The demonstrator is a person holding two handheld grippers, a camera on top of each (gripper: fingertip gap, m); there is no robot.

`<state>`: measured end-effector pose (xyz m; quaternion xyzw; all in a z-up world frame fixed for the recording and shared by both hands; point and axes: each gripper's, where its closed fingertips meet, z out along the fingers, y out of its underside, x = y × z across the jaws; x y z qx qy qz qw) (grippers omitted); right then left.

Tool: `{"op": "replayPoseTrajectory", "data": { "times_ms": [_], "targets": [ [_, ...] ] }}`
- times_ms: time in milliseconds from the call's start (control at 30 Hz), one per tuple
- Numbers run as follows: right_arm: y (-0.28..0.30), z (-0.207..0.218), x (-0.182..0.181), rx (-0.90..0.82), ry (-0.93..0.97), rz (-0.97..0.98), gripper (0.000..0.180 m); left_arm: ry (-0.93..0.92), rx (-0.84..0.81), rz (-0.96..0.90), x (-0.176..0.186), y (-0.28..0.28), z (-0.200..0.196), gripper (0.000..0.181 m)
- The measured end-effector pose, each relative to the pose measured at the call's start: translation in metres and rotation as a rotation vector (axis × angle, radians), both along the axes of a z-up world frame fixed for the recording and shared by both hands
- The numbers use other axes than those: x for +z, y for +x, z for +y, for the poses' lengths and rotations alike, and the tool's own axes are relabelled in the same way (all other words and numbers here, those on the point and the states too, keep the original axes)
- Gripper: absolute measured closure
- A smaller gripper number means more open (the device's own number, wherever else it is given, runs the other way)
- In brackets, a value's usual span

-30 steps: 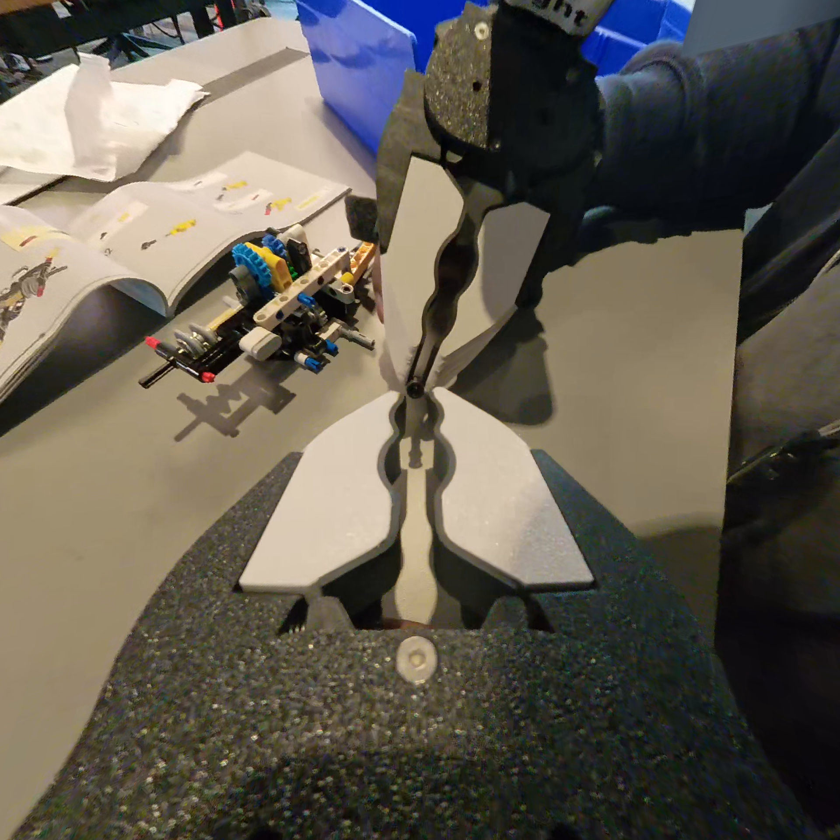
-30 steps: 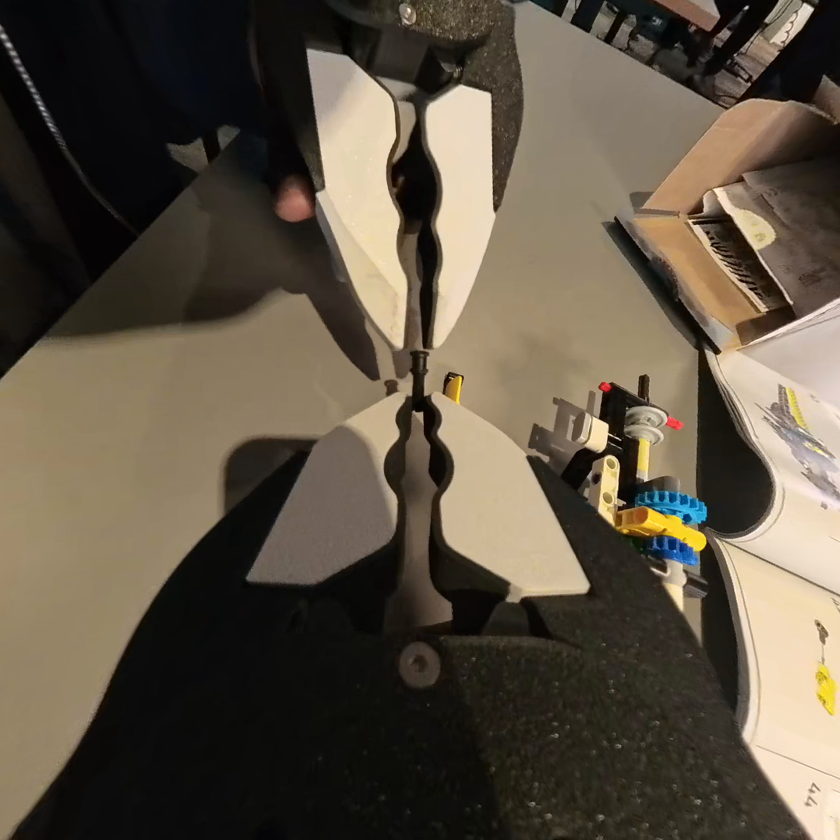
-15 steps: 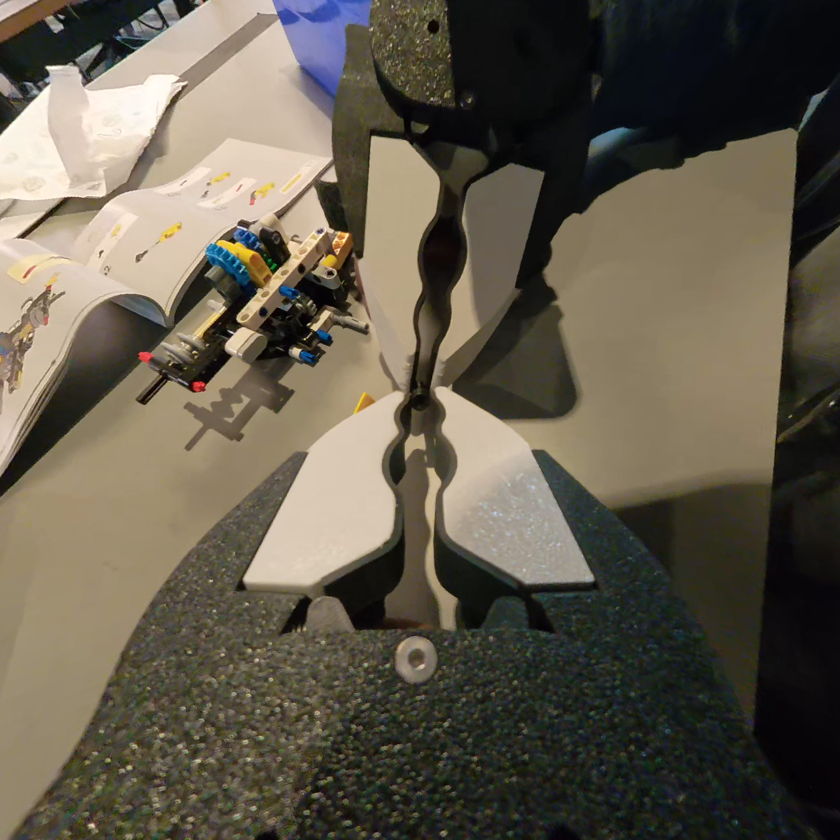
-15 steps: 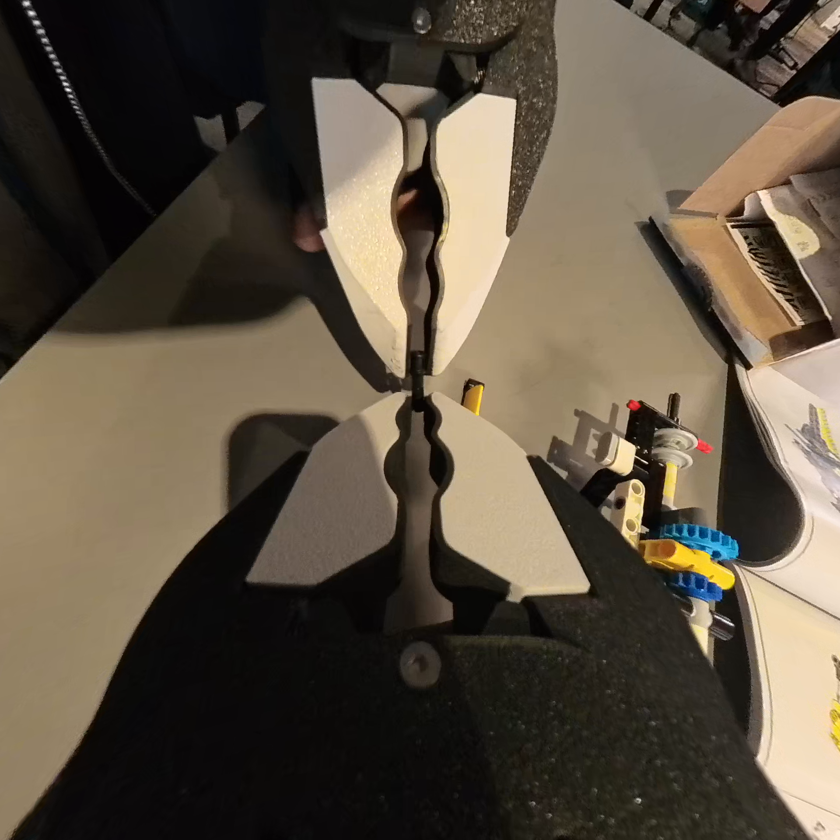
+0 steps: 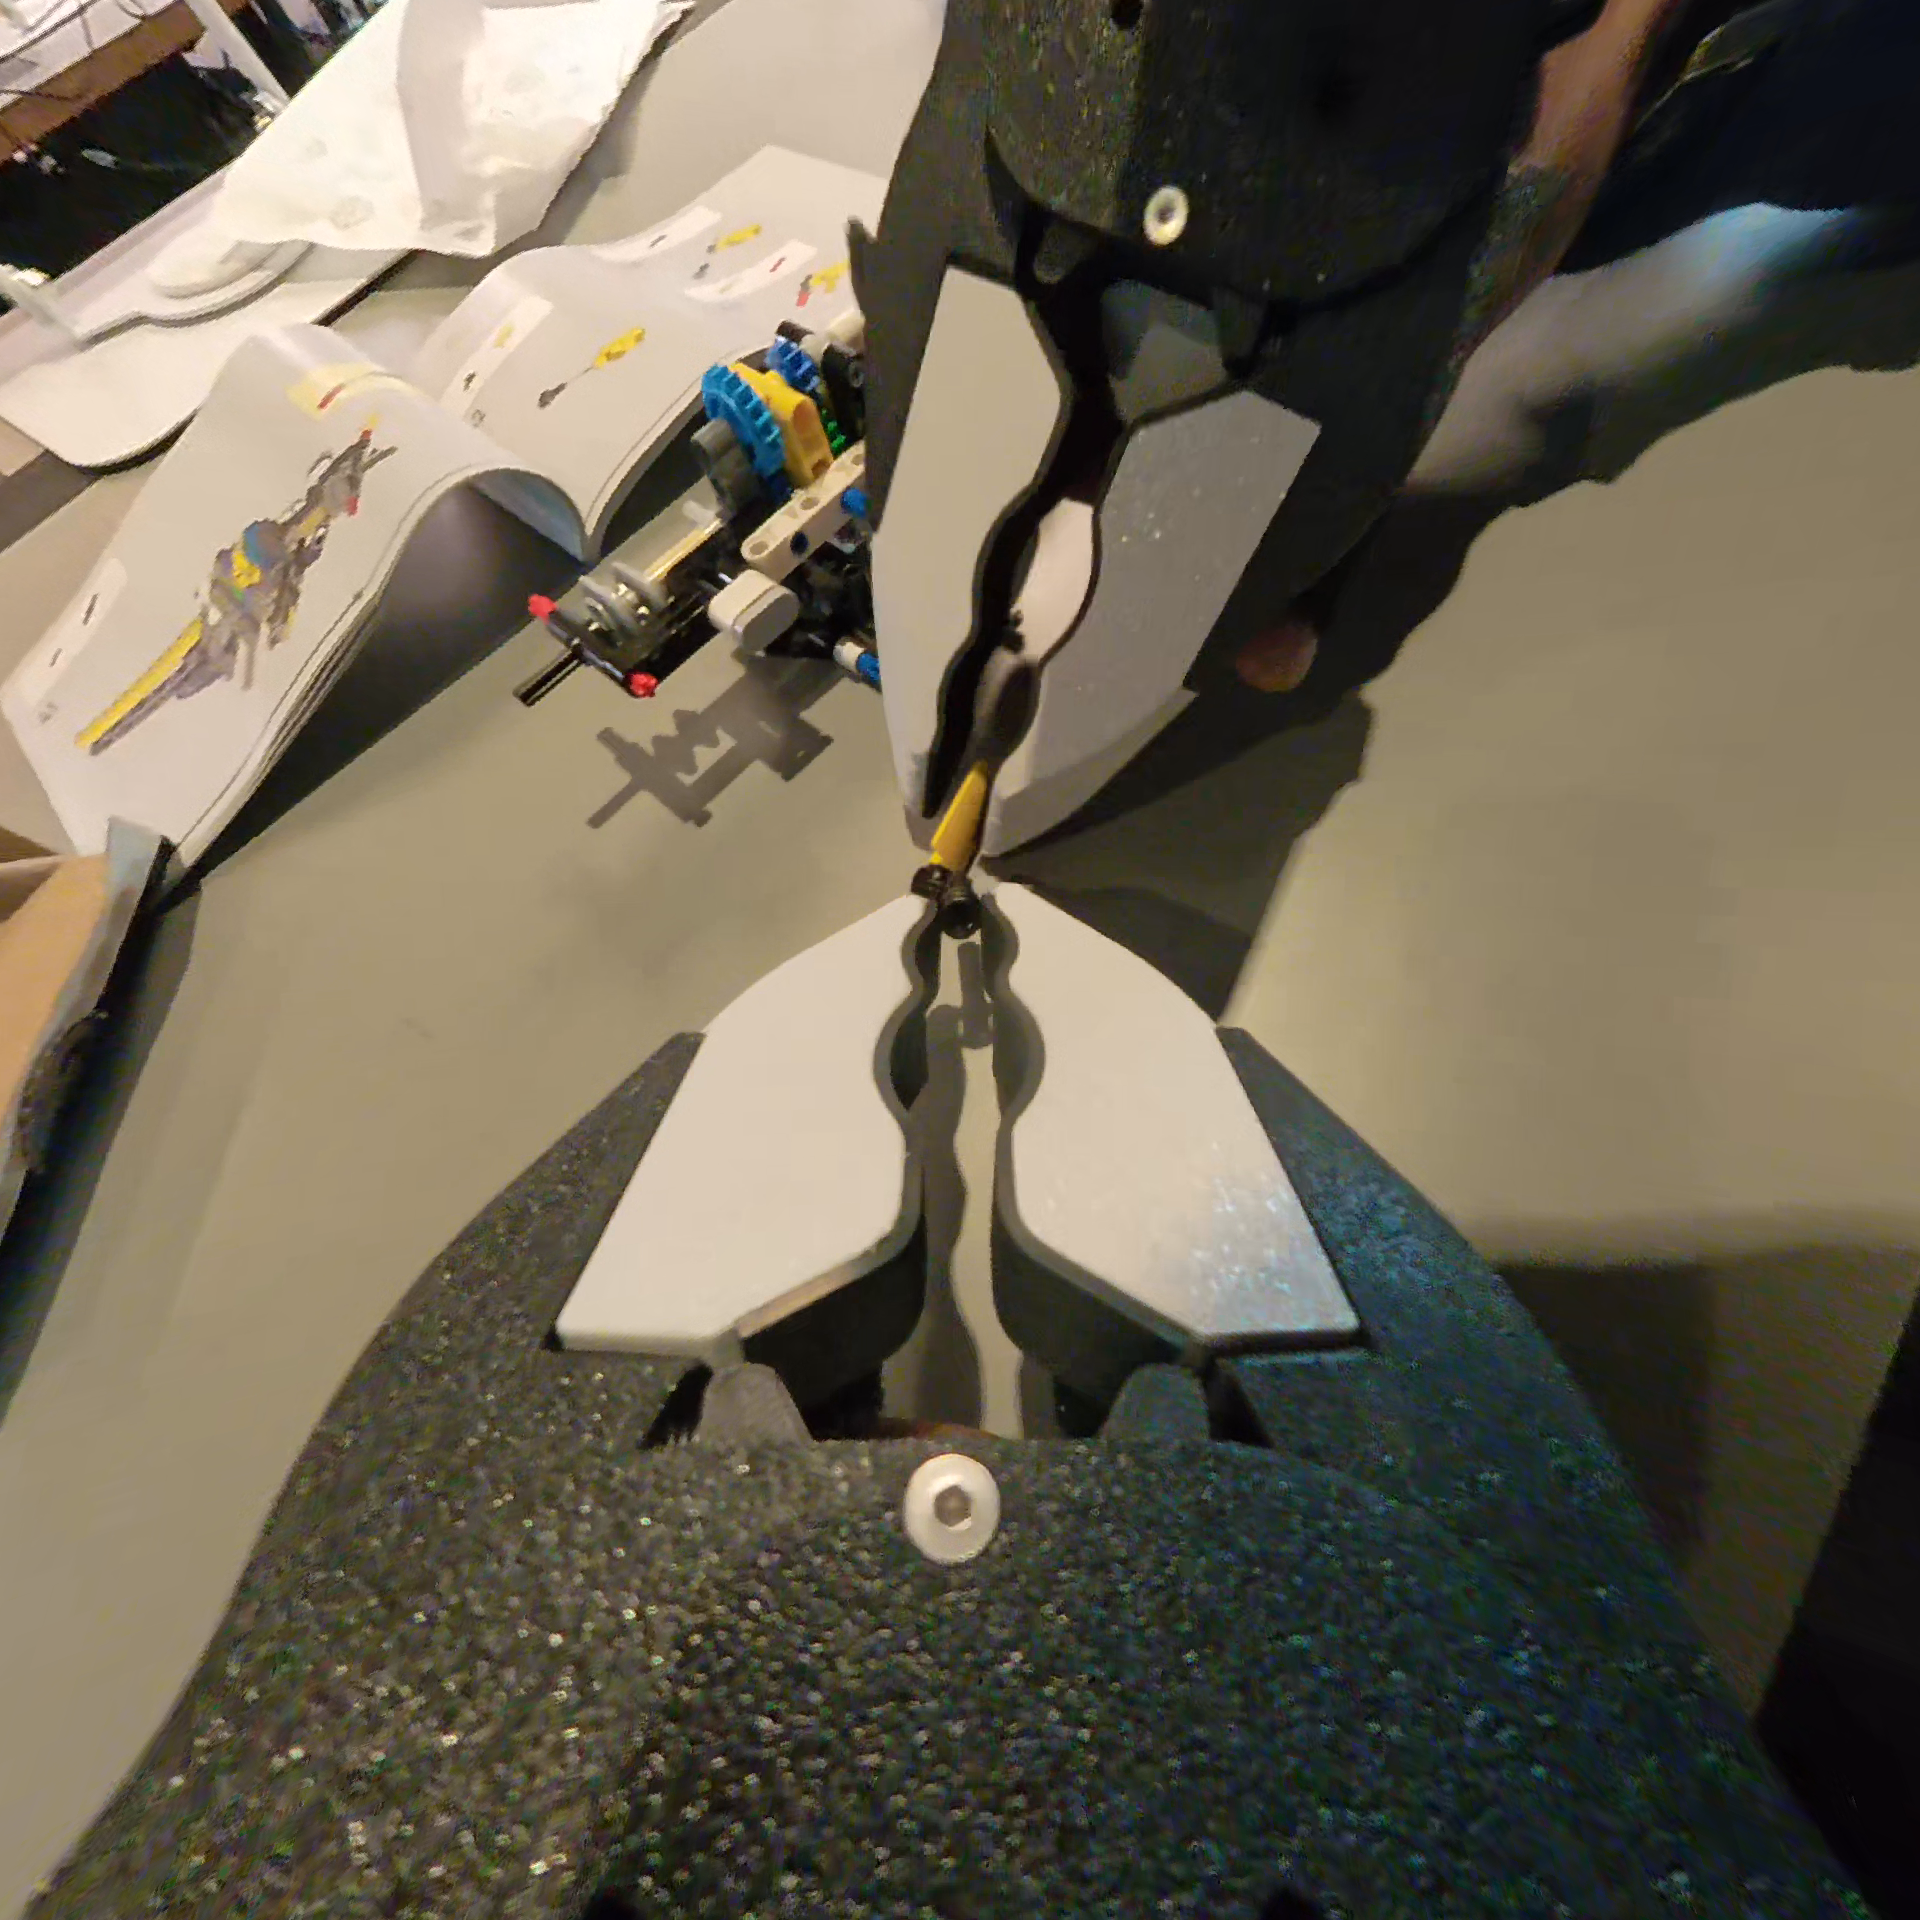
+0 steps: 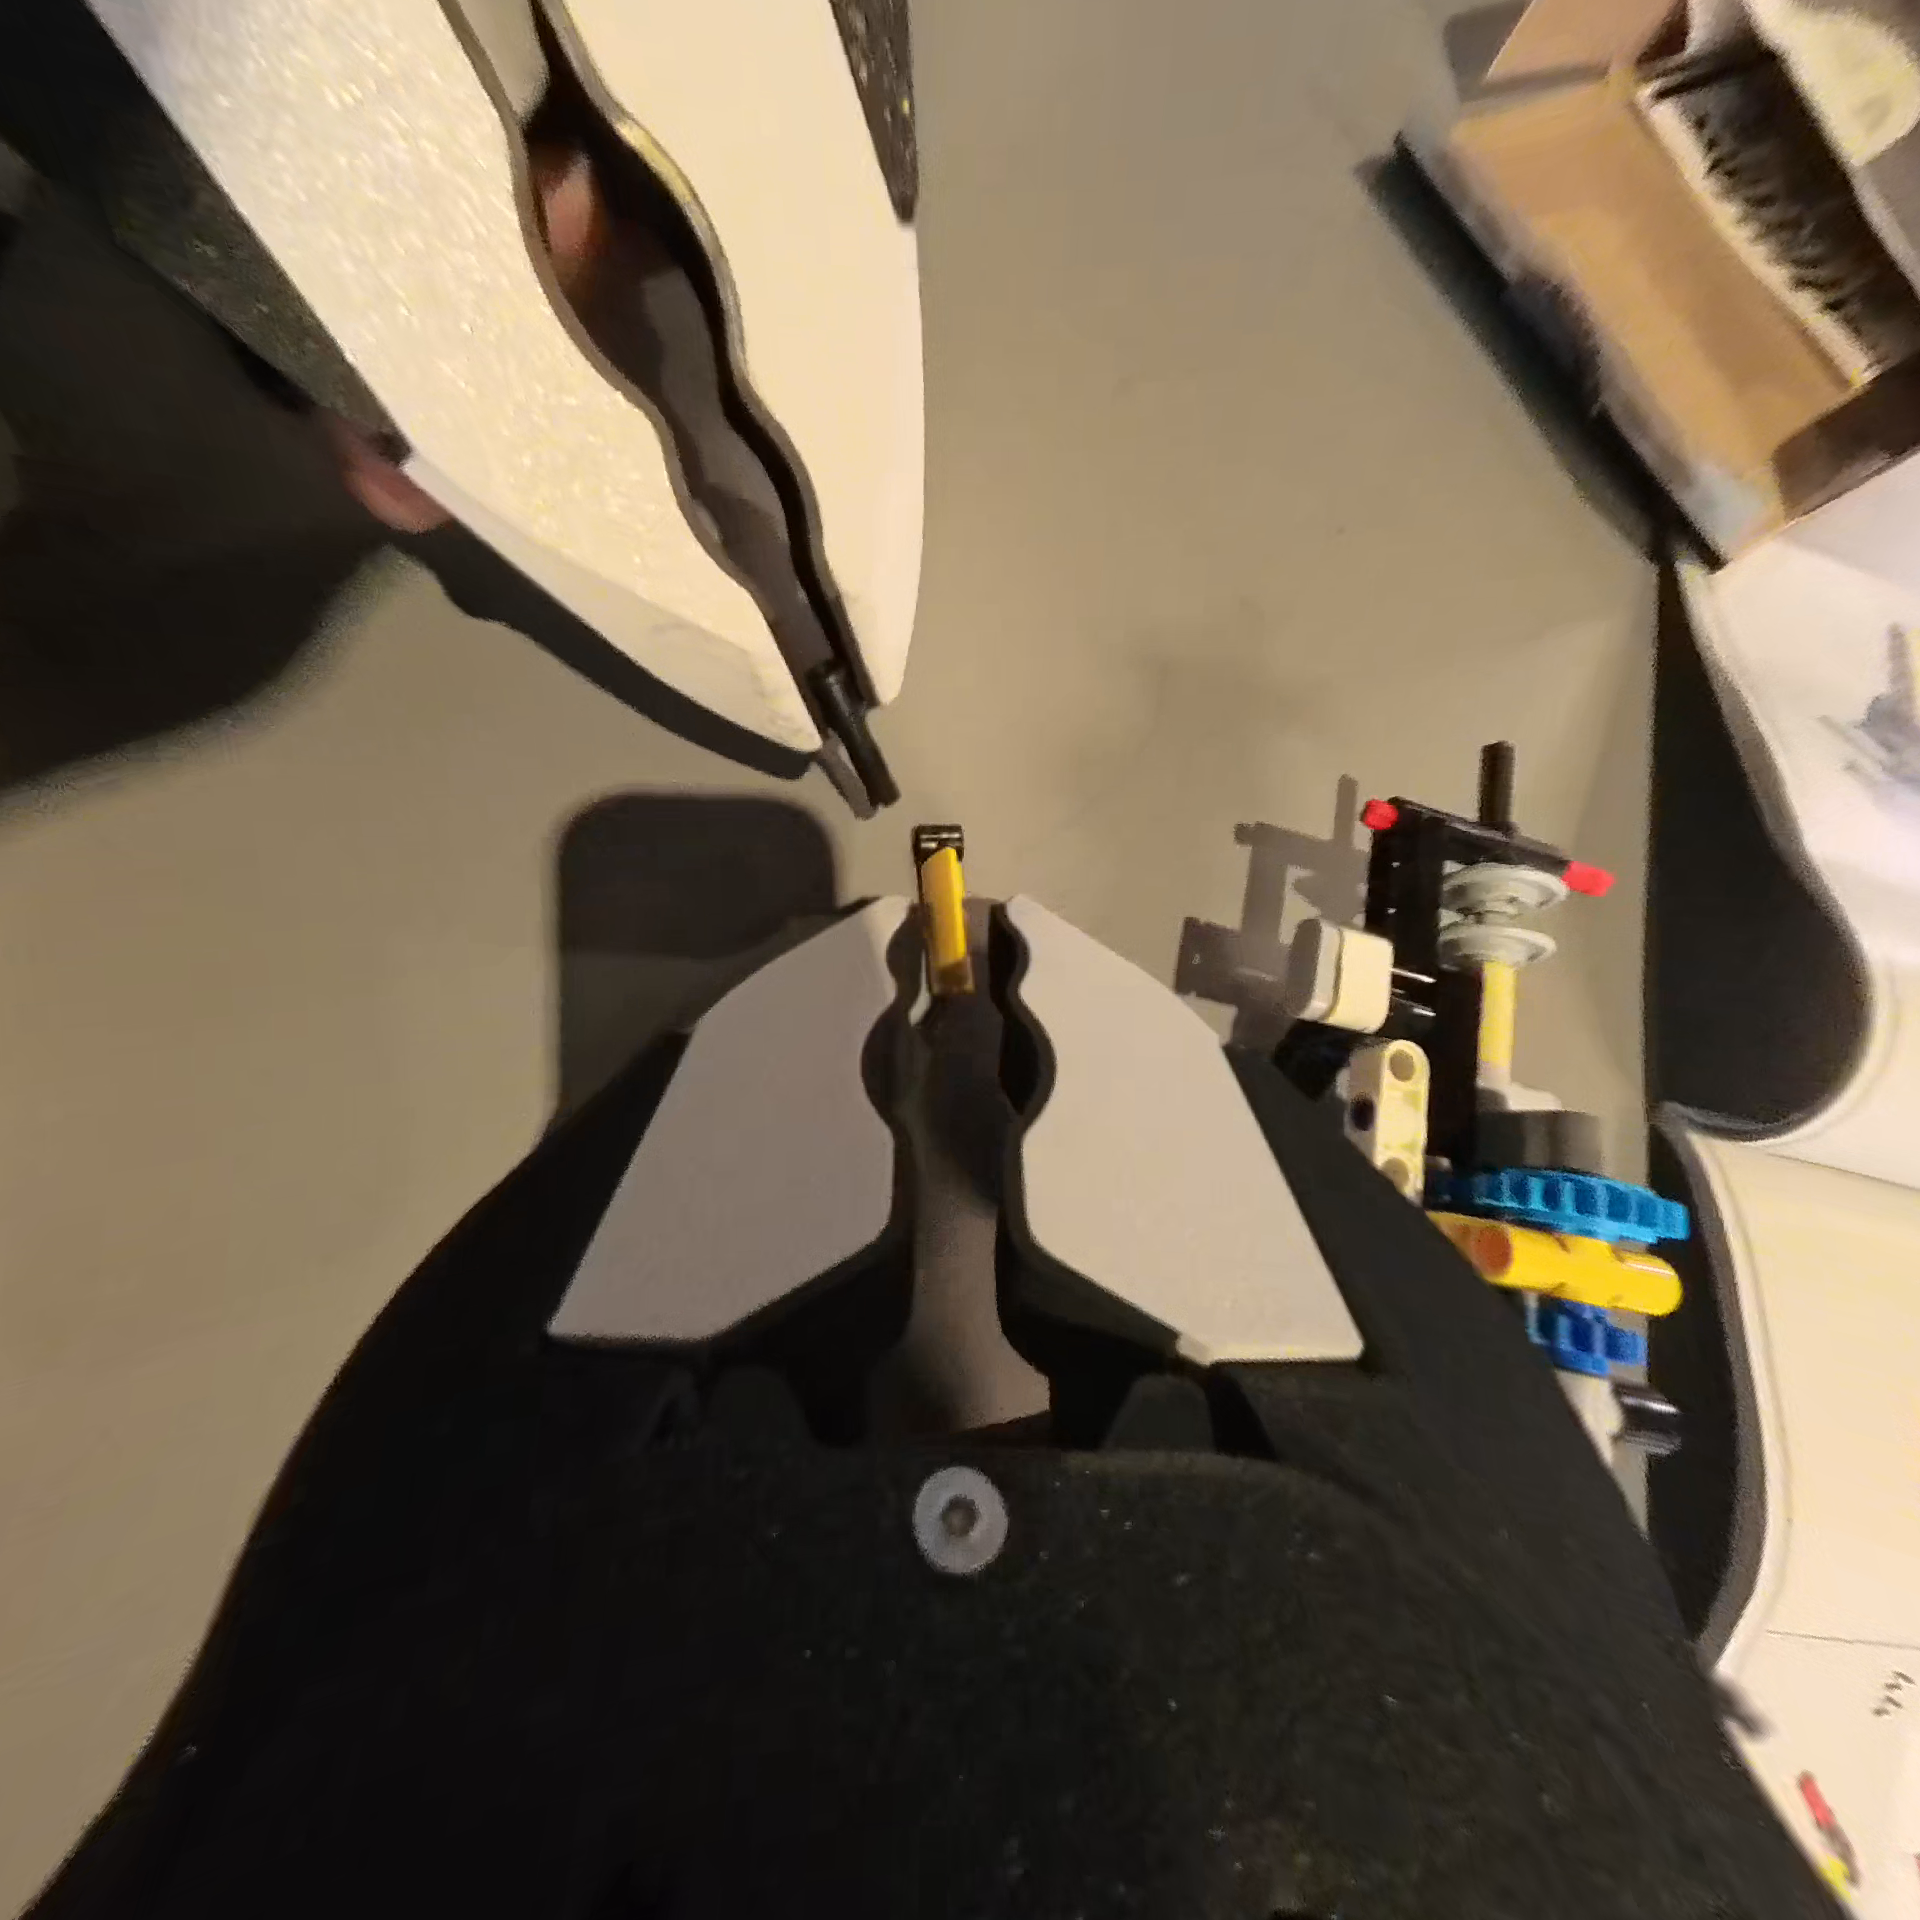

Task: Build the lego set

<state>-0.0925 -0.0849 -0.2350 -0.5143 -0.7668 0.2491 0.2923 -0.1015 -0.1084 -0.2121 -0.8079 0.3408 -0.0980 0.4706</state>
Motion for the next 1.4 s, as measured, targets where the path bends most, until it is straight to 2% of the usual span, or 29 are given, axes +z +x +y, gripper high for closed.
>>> {"op": "replayPoseTrajectory", "data": {
  "times_ms": [200, 433, 667, 1100, 1400],
  "targets": [
    [-0.003, 0.003, -0.002, -0.102, -0.078, -0.035, 0.172, 0.040, 0.055, 0.002, 0.004, -0.010, 0.005, 0.174],
    [-0.009, 0.008, 0.027, -0.315, -0.454, 0.136, 0.172, 0.187, 0.114, -0.023, 0.022, -0.014, 0.021, 0.174],
    [-0.008, 0.014, 0.039, -0.412, -0.646, 0.242, 0.172, 0.280, 0.116, -0.022, 0.031, -0.008, 0.025, 0.174],
    [-0.008, 0.012, 0.044, -0.426, -0.697, 0.288, 0.172, 0.329, 0.140, 0.017, 0.033, -0.007, 0.028, 0.174],
    [-0.008, 0.008, 0.046, -0.392, -0.608, 0.309, 0.172, 0.321, 0.133, -0.004, 0.034, -0.007, 0.028, 0.174]
  ]
}}
